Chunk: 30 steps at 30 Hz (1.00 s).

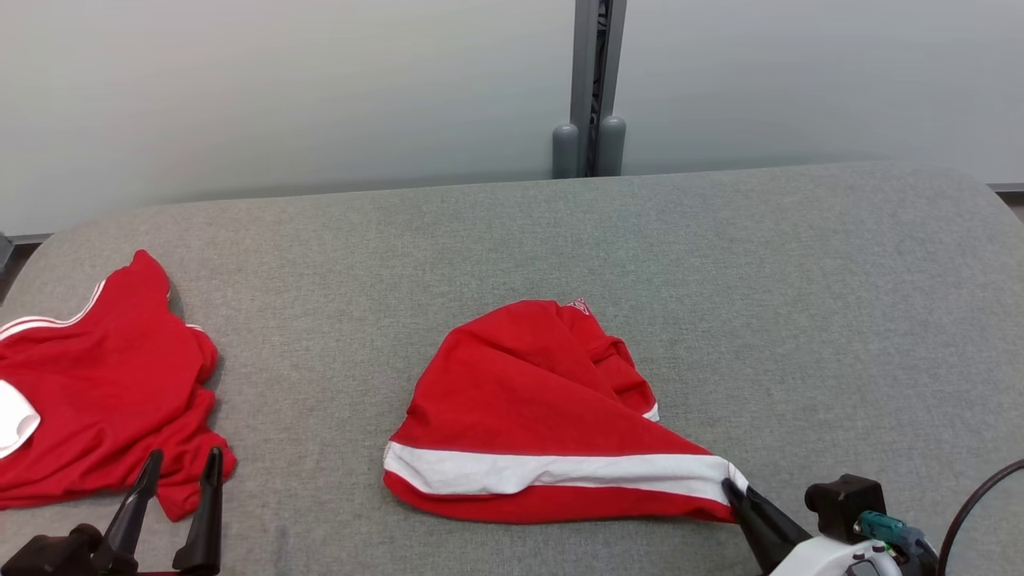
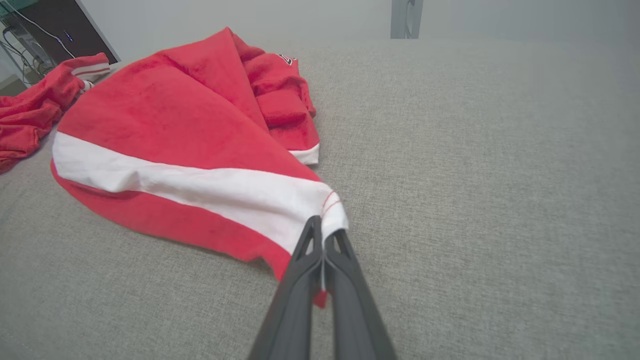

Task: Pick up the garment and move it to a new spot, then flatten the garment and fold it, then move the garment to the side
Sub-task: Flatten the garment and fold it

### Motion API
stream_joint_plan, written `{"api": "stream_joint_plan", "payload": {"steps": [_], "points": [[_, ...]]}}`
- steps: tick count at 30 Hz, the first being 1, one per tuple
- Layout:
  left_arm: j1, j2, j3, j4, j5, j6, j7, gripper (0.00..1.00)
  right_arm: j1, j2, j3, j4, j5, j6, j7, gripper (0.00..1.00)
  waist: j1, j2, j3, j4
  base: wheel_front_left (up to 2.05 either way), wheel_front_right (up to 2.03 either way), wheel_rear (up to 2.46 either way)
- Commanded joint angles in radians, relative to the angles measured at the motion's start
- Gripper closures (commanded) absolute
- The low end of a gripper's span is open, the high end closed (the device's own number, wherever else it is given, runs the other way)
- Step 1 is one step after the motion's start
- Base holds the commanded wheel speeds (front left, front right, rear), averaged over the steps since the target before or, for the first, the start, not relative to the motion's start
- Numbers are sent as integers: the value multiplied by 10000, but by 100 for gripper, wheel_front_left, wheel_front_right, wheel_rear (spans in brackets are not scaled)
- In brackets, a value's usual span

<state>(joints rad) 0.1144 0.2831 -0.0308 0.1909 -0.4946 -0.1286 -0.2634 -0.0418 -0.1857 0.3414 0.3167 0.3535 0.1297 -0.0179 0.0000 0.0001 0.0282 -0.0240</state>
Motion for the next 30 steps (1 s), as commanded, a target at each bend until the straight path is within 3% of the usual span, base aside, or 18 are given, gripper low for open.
{"api": "stream_joint_plan", "payload": {"steps": [1,9,16,26,30], "points": [[-157,100,23,22,-66,-14,-9,0,116,82,-111,83,-35,20,-37,0,0,-1,-21,29,0,0,0],[-165,106,171,26,-68,-19,-9,0,328,341,-1000,61,-594,19,136,0,0,-1,-105,14,0,0,0],[-177,114,424,-81,6,-21,-9,0,483,678,-2282,-707,-1323,19,-117,0,0,-1,-153,-50,0,0,0],[-266,78,743,-714,241,132,-11,0,283,1333,-3642,-2314,-2331,20,-2032,0,0,-1,-228,-53,0,0,0],[-248,-25,870,-998,283,236,-9,0,226,1334,-3467,-2938,-1989,20,-2354,0,0,-1,-249,-32,0,0,0]]}}
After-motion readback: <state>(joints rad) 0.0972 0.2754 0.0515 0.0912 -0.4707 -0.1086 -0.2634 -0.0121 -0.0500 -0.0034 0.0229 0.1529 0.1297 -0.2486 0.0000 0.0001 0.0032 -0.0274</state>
